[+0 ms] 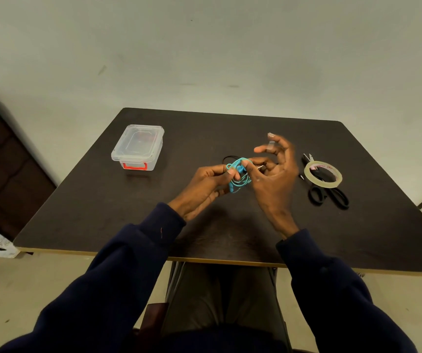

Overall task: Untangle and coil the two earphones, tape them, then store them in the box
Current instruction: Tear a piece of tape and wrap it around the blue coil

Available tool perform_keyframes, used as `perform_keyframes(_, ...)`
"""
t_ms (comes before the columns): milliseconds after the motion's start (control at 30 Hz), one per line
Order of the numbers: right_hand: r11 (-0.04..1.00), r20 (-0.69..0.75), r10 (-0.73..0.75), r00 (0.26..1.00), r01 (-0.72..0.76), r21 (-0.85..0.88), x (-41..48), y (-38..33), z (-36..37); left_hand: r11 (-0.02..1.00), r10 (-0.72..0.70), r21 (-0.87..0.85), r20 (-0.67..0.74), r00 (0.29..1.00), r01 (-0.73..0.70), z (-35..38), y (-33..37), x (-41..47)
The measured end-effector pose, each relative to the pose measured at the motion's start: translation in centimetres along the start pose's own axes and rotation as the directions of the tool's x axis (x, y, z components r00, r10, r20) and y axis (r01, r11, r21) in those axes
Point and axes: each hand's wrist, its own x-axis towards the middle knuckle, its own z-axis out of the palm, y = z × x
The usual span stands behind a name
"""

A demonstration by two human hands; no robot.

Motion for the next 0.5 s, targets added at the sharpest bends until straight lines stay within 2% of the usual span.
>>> perform_keyframes(67,1.000,0.013,-0.010,1.000,0.010,-0.008,0.2,-0.2,-0.1,0.999,0.006,-0.033,0.001,1.000,-0.006,-0.2,-0.1,0.2)
perform_keyframes(200,1.000,0.036,-0.012,0.999,0.012,-0.020,0.4,-0.5,-0.3,0.963,-0.014,-0.271,-0.046,0.999,0.001,0.2,0.4,0.3)
perform_keyframes(367,1.000,-0.011,-0.014,1.000,0.014,0.003,-0.3,-0.5,-0.1,0.784,-0.124,-0.620,-0.096,0.988,0.038,1.1,0.3,-0.1)
perform_keyframes(500,1.000,-0.109,-0.012,0.994,0.013,0.011,-0.4,-0.6,0.2,0.816,-0.123,-0.572,-0.022,0.992,0.088,1.2,0.1,-0.3)
